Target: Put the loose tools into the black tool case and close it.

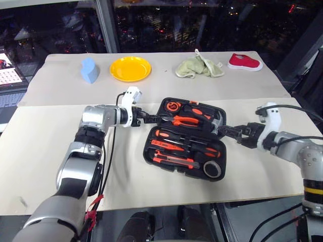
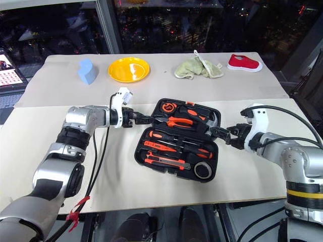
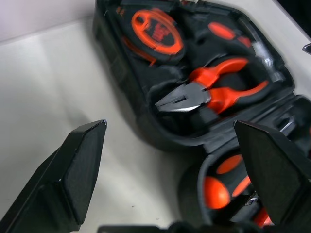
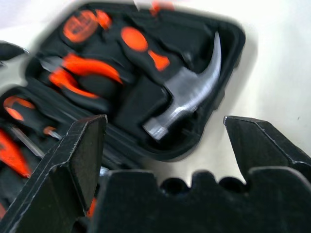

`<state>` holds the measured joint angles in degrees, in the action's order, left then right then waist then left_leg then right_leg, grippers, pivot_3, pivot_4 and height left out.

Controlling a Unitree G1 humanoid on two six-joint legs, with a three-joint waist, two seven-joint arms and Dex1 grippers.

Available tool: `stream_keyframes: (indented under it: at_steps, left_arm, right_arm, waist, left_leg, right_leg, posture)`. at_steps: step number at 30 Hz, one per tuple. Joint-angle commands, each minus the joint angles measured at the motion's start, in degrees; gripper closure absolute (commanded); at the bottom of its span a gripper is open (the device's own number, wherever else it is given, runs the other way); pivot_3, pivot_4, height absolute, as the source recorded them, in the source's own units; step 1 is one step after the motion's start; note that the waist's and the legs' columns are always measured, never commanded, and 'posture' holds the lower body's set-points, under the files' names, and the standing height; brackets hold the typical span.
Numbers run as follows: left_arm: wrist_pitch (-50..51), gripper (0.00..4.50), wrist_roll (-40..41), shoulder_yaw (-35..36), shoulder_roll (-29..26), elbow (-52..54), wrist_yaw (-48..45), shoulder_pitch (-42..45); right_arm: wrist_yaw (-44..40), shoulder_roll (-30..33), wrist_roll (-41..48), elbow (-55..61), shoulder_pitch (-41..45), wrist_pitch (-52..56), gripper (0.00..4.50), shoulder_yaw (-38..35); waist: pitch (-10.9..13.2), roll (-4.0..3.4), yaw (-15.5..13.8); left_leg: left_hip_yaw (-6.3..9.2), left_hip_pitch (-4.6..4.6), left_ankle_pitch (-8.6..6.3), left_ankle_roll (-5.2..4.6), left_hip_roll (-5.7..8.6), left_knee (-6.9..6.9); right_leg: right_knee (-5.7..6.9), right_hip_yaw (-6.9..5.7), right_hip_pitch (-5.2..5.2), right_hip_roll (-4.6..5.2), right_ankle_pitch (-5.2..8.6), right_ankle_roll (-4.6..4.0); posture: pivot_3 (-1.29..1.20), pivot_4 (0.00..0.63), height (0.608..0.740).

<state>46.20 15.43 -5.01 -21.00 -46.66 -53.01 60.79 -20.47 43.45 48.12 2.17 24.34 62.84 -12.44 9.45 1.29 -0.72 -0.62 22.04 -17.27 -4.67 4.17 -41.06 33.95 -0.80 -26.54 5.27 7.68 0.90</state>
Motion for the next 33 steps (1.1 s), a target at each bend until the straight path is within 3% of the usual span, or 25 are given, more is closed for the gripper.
stream_keyframes:
  at_steps: [1, 8, 10, 13, 17, 20, 26, 28, 30, 33]
  left_arm:
    - [-2.0, 0.00, -1.6, -0.1, 1.0, -3.6, -0.8, 3.5]
    - [-2.9, 0.00, -2.3, 1.4, 2.9, -9.3, -1.0, 6.4]
    - [-3.1, 0.00, -2.3, 2.0, 3.5, -10.4, -0.3, 7.0]
    - [-4.0, 0.69, -2.6, 2.9, 4.4, -12.4, 1.0, 8.0]
    - [-3.7, 2.33, -2.1, 5.0, 4.9, -15.0, 2.4, 9.9]
    - [-3.8, 2.36, -2.3, 6.4, 4.8, -16.8, 3.1, 11.1]
    - [-5.0, 2.36, -4.4, 5.7, 4.9, -18.2, 2.1, 11.7]
    - [-5.7, 2.36, -5.9, 4.5, 5.5, -18.6, 1.8, 11.4]
    - [-6.0, 2.36, -6.0, 5.4, 6.1, -19.4, 3.1, 11.5]
    - [-6.7, 3.06, -6.0, 6.6, 6.5, -20.3, 4.5, 11.7]
  right_arm:
    - [-1.1, -0.4, -1.3, -1.5, 1.9, 1.1, 0.03, -0.3]
    - [-2.0, -1.3, -4.1, -5.1, 3.9, 1.3, 0.03, -0.7]
    - [-2.4, -1.5, -4.8, -5.9, 4.3, 0.9, 0.53, -0.5]
    - [-3.0, -2.1, -5.7, -7.0, 5.0, 0.7, 1.35, -0.6]
    - [-4.0, -2.5, -7.0, -7.8, 5.9, 0.3, 2.83, -0.4]
    - [-4.7, -2.5, -8.2, -8.0, 6.2, 0.3, 3.84, 0.1]
    - [-5.8, -3.5, -9.9, -8.3, 6.7, 0.2, 3.84, -0.1]
    - [-6.1, -4.1, -10.3, -8.5, 7.1, -0.4, 4.34, -0.5]
    - [-6.5, -4.3, -10.5, -8.5, 7.4, -0.2, 4.43, -0.6]
    - [-7.2, -4.3, -11.3, -8.1, 7.5, -0.2, 4.50, 0.0]
  waist:
    - [0.0, 0.00, 0.0]
    - [0.0, 0.00, 0.1]
    - [0.0, 0.00, 0.1]
    - [0.0, 0.00, 0.1]
    - [0.0, 0.00, 0.1]
    - [0.0, 0.00, 0.0]
    - [0.0, 0.00, 0.1]
    - [0.0, 0.00, 0.1]
    - [0.0, 0.00, 0.1]
    - [0.0, -0.01, 0.1]
  left_leg:
    - [0.00, 0.04, 0.00, 0.00, 0.01, -0.01]
    - [0.00, 0.18, 0.02, 0.04, 0.03, -0.05]
    - [0.00, 0.17, 0.04, 0.08, 0.02, -0.05]
    - [0.00, 0.16, 0.06, 0.12, 0.03, -0.07]
    - [0.01, 0.19, 0.06, 0.12, 0.03, -0.07]
    - [0.06, 0.25, 0.06, 0.12, 0.03, -0.08]
    - [0.06, 0.25, 0.06, 0.12, 0.04, -0.09]
    - [0.05, 0.25, 0.06, 0.13, 0.04, -0.09]
    - [0.05, 0.25, 0.06, 0.13, 0.04, -0.10]
    - [0.05, 0.24, 0.06, 0.13, 0.05, -0.15]
  right_leg:
    - [0.00, -0.02, -0.05, 0.00, -0.01, 0.01]
    - [0.03, 0.00, -0.18, 0.13, -0.04, 0.05]
    - [0.05, 0.03, -0.18, 0.14, -0.04, 0.04]
    - [0.08, 0.05, -0.18, 0.14, -0.06, 0.03]
    - [0.09, 0.07, -0.18, 0.15, -0.08, 0.04]
    - [0.07, 0.03, -0.21, 0.14, -0.08, 0.04]
    - [0.07, 0.01, -0.25, 0.13, -0.09, 0.06]
    - [0.08, 0.02, -0.25, 0.12, -0.09, 0.06]
    - [0.08, 0.02, -0.25, 0.13, -0.09, 0.06]
    - [0.09, 0.04, -0.23, 0.14, -0.13, 0.07]
  posture:
    - [0.00, 0.150, 0.740]
    - [0.00, 0.150, 0.740]
    - [0.00, 0.150, 0.740]
    - [0.00, 0.150, 0.740]
    - [0.00, 0.150, 0.740]
    - [0.00, 0.150, 0.740]
    - [0.00, 0.150, 0.740]
    - [0.00, 0.150, 0.740]
    - [0.00, 0.150, 0.740]
    - [0.00, 0.150, 0.740]
